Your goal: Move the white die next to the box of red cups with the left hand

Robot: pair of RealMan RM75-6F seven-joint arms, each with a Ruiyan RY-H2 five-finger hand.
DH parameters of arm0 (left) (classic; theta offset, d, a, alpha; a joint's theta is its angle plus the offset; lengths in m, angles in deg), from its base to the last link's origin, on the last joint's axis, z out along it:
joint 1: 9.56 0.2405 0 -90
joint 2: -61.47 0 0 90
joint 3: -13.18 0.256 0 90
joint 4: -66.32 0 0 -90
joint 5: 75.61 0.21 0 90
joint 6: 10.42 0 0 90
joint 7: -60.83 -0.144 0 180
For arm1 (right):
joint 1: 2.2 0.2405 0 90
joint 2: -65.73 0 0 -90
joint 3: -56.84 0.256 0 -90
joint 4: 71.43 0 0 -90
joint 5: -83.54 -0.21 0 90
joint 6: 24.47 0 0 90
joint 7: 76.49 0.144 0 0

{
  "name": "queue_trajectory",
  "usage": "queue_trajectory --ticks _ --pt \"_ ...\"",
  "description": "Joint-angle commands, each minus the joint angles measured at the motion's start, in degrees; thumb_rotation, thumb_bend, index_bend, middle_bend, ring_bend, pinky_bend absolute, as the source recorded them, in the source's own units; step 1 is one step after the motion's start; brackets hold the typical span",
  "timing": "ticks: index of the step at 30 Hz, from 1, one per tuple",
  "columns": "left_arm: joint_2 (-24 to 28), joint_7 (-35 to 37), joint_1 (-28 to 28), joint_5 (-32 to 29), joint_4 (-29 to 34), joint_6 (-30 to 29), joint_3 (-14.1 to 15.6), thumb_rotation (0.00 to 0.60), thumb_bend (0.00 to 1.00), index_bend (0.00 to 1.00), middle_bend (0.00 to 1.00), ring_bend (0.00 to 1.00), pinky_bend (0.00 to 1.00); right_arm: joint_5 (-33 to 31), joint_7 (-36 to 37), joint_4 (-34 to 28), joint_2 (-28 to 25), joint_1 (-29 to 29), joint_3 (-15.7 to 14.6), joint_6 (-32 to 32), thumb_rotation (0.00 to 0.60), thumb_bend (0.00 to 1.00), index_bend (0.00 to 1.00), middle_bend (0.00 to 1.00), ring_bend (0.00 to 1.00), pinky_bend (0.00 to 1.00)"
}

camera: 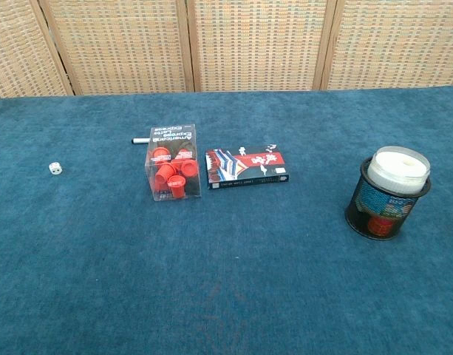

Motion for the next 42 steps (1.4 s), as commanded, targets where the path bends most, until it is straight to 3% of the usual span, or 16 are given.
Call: queue_trajectory --ticks 1,33,37,42 --pt "-0.08 -0.11 0.0 0.04 0.04 -0.01 0.06 0.6 0.12 0.0 0.0 0.0 0.0 0.2 0.1 0.01 -0.09 -0.04 -0.01 0.24 0.6 0.18 0.02 0.0 0.0 0.0" --pt "0.05 0.51 -0.24 -0.92 0.26 0.15 -0.6 0.6 0.13 0.0 0.0 0.0 0.0 0.6 0.01 -0.15 -0.02 -0.04 -0.37 0.05 0.6 0.18 0.02 0.0 0.0 0.0" --pt "0.3 1.83 -0.81 -2.23 0.65 0.7 -1.87 0.6 0.17 0.01 0.0 0.0 0.0 0.62 0.25 -0.16 -0.07 -0.07 -0.35 0.18 0.6 0.18 0.02 0.0 0.0 0.0" --pt "2.19 5.04 -3.99 -7.29 0.98 4.86 -6.32 0.6 0.22 0.09 0.0 0.0 0.0 0.98 0.21 -0.24 0.01 0.03 -0.57 0.01 0.6 0.18 0.02 0.0 0.0 0.0"
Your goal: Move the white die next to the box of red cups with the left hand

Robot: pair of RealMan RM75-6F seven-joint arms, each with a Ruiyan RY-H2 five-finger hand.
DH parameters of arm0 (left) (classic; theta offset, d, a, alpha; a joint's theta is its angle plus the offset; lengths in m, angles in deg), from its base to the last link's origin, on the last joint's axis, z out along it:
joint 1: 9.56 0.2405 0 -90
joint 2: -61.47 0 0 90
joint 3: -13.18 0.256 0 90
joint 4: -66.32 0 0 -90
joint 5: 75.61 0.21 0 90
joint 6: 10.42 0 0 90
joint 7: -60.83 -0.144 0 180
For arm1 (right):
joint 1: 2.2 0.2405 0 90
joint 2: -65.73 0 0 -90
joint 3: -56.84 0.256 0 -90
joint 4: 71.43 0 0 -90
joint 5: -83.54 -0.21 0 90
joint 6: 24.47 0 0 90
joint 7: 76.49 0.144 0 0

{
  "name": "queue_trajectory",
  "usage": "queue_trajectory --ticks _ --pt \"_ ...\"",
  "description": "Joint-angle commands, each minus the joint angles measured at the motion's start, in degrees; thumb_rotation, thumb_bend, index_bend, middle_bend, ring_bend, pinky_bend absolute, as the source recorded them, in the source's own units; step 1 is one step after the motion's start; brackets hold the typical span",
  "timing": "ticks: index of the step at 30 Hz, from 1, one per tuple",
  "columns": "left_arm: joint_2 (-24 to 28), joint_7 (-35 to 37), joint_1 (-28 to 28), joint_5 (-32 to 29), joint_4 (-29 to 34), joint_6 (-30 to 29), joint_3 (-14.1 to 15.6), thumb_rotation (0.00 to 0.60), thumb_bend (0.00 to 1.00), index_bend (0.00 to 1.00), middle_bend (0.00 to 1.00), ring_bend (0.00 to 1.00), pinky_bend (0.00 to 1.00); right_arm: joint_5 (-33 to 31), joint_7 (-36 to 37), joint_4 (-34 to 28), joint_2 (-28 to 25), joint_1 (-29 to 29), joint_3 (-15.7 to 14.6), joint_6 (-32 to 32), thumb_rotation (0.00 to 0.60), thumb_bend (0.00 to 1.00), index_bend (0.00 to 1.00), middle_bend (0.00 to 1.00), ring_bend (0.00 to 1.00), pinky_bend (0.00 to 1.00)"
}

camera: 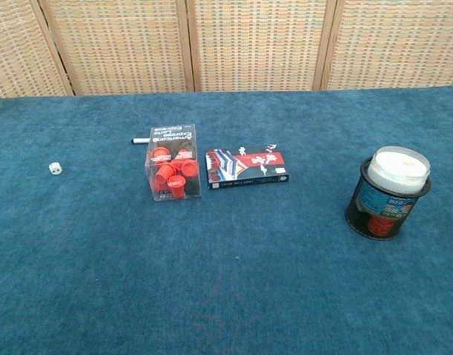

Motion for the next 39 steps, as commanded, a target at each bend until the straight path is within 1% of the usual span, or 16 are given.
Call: queue_trajectory --ticks 1,2,3,5,8,12,14,17,21,25,29,34,39 --pt "1.58 2.01 -2.67 -3.9 0.2 3.07 -3.6 0.6 0.23 0.11 0.0 0.0 0.0 0.22 -0.05 -0.05 0.1 0.05 -0.14 -0.09 0.6 0.18 0.02 0.0 0.0 0.0" --pt "1.81 1.94 -3.67 -5.53 -0.29 3.75 -5.14 0.6 0.24 0.12 0.0 0.0 0.0 0.35 -0.07 -0.11 0.14 0.07 -0.22 -0.13 0.6 0.18 0.02 0.0 0.0 0.0" --pt "1.79 0.96 -5.48 -8.98 -1.9 5.52 -7.55 0.6 0.25 0.14 0.0 0.0 0.0 0.64 -0.15 -0.17 0.2 0.11 -0.4 -0.21 0.6 0.18 0.02 0.0 0.0 0.0" --pt "1.63 -1.4 -8.39 -15.09 -3.39 9.53 -9.85 0.6 0.26 0.16 0.0 0.0 0.0 0.78 -0.18 -0.22 0.21 0.09 -0.48 -0.15 0.6 0.18 0.02 0.0 0.0 0.0" --pt "1.26 -3.76 -10.88 -20.24 -4.77 12.25 -11.24 0.6 0.27 0.21 0.0 0.0 0.0 0.74 0.01 -0.25 0.14 0.07 -0.47 -0.08 0.6 0.18 0.02 0.0 0.0 0.0" --pt "-0.49 -6.69 -14.86 -26.45 -9.07 15.43 -12.94 0.6 0.28 0.28 0.0 0.0 0.0 0.67 0.55 -0.33 -0.07 0.07 -0.43 0.02 0.6 0.18 0.02 0.0 0.0 0.0" --pt "-1.51 -7.82 -16.99 -29.36 -11.66 17.36 -13.56 0.6 0.29 0.3 0.0 0.0 0.0 0.71 0.72 -0.28 -0.11 0.09 -0.46 0.02 0.6 0.18 0.02 0.0 0.0 0.0" --pt "-2.37 -8.65 -18.84 -31.41 -13.99 18.94 -13.85 0.6 0.29 0.33 0.0 0.0 0.0 0.63 0.92 -0.29 -0.18 0.15 -0.42 -0.07 0.6 0.18 0.02 0.0 0.0 0.0" --pt "-4.93 -11.57 -22.95 -35.97 -19.62 21.26 -14.33 0.6 0.29 0.37 0.0 0.0 0.0 0.58 1.17 -0.24 -0.23 0.18 -0.4 -0.07 0.6 0.18 0.02 0.0 0.0 0.0" --pt "-7.15 -14.27 -25.72 -39.55 -23.2 22.15 -13.98 0.6 0.29 0.38 0.0 0.0 0.0 0.39 1.51 -0.17 -0.28 0.21 -0.38 -0.18 0.6 0.18 0.02 0.0 0.0 0.0" --pt "-8.87 -15.7 -27.19 -42.18 -25.84 22.58 -13.71 0.6 0.3 0.39 0.0 0.0 0.0 0.35 1.67 -0.12 -0.29 0.26 -0.38 -0.27 0.6 0.18 0.02 0.0 0.0 0.0" --pt "-11.87 -16.63 -29.14 -47.84 -30.39 23.78 -14.09 0.6 0.3 0.41 0.0 0.0 0.0 0.22 2.17 -0.04 -0.4 0.26 -0.28 -0.14 0.6 0.18 0.02 0.0 0.0 0.0" --pt "-14.48 -18.26 -30.96 -50.83 -35.16 24.87 -13.55 0.6 0.3 0.41 0.0 0.0 0.0 -0.03 2.72 0.14 -0.47 0.37 -0.21 -0.35 0.6 0.18 0.02 0.0 0.0 0.0"
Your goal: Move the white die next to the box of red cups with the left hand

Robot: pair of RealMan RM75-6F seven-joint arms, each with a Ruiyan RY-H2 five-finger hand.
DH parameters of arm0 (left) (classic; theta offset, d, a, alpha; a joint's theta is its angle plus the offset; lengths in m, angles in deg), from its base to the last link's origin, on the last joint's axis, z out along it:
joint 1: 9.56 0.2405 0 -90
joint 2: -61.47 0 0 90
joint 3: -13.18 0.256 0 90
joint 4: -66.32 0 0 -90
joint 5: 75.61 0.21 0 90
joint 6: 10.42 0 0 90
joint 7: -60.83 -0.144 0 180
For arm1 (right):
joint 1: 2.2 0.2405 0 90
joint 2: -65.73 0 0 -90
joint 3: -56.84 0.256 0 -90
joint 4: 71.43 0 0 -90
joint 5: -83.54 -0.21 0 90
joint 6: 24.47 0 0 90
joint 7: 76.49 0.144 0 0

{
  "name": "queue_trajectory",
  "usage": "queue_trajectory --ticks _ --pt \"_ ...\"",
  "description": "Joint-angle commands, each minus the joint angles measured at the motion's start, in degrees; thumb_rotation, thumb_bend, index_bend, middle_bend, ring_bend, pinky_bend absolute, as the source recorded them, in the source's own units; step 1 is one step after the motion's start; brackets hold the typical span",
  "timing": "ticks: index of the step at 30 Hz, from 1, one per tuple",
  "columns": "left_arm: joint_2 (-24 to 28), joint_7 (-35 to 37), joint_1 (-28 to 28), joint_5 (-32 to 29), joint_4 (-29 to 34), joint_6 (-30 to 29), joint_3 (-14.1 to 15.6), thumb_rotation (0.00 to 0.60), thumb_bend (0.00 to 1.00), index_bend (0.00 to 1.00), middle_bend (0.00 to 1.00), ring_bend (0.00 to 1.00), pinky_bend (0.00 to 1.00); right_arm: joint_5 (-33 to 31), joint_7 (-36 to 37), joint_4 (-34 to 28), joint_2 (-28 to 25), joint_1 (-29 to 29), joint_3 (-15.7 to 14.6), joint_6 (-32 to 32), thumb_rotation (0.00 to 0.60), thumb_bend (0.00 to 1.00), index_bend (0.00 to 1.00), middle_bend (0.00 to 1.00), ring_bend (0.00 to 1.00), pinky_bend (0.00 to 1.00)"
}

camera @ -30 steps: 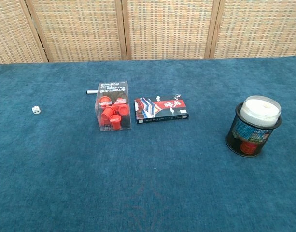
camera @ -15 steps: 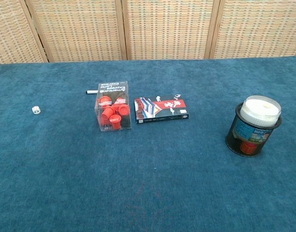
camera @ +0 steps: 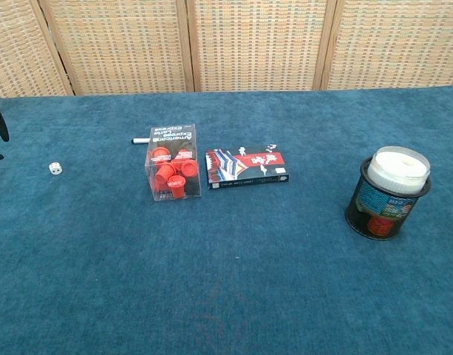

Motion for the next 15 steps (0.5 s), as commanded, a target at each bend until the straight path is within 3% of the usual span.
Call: queue_trajectory --ticks 1,15 --pt "-1.91 -1.13 -1.54 -2.05 -2.82 1.07 0.2 0.6 0.3 0.41 0.0 0.0 0.0 0.06 0.0 0.06 0.03 0.09 -0.07 -0.2 0.6 0.18 0.02 0.0 0.0 0.0" --pt "-6.15 -3.06 -5.7 -4.82 -6.56 2.43 0.3 0.6 0.31 0.41 0.0 0.0 0.0 -0.7 1.14 0.5 0.04 0.34 0.22 -0.63 0.6 0.18 0.02 0.0 0.0 0.0"
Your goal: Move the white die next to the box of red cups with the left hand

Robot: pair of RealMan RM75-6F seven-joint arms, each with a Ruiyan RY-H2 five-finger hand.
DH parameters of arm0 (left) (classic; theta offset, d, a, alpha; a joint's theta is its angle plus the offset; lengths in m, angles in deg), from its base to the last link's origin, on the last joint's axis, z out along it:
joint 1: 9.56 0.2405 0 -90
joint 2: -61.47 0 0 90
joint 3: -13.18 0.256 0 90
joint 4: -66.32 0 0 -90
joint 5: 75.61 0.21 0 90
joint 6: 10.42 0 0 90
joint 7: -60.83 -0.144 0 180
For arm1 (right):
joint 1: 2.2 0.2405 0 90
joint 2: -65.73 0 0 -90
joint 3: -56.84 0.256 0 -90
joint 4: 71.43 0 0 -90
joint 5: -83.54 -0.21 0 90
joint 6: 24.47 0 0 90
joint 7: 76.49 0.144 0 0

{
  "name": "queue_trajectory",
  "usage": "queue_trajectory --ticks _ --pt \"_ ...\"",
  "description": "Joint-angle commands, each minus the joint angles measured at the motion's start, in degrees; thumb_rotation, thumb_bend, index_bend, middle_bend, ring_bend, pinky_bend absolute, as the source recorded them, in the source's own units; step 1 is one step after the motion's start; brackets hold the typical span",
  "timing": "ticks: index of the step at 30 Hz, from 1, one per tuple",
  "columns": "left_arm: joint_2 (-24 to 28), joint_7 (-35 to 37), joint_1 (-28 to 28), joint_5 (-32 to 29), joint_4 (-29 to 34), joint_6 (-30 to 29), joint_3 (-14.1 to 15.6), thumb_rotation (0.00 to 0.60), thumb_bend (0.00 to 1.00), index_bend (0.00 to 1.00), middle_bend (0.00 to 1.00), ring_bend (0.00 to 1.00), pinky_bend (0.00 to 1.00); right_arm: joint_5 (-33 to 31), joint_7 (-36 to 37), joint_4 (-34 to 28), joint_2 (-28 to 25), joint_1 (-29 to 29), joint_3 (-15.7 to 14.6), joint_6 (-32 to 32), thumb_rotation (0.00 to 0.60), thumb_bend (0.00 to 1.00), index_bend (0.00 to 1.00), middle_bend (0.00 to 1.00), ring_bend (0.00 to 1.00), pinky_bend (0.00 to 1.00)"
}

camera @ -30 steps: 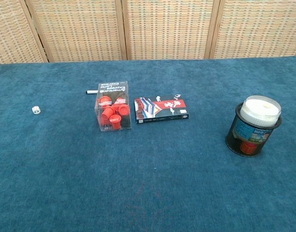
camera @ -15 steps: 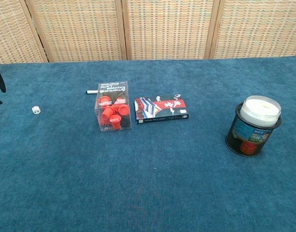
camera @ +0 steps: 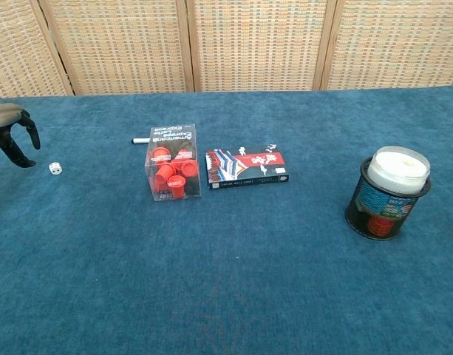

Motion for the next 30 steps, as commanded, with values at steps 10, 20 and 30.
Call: queue_trajectory --ticks 10,20,30 --pt "-1.44 -0.75 -1.04 -0.55 -1.22 -0.26 0.66 0.6 0.32 0.41 0.0 0.0 0.0 -0.02 0.61 0.1 -0.05 0.09 0.03 0.05 0.6 0.18 0.02 0.0 0.0 0.0" --pt "-3.42 -0.83 -2.08 0.01 -3.1 0.45 1.12 0.6 0.33 0.41 0.0 0.0 0.0 -0.42 0.67 0.29 0.1 0.3 0.07 -0.51 0.6 0.18 0.02 0.0 0.0 0.0" --pt "-4.67 -1.35 -2.52 0.28 -4.89 0.76 1.58 0.6 0.33 0.41 0.0 0.0 0.0 -0.79 1.04 0.49 0.11 0.35 0.21 -0.57 0.6 0.18 0.02 0.0 0.0 0.0"
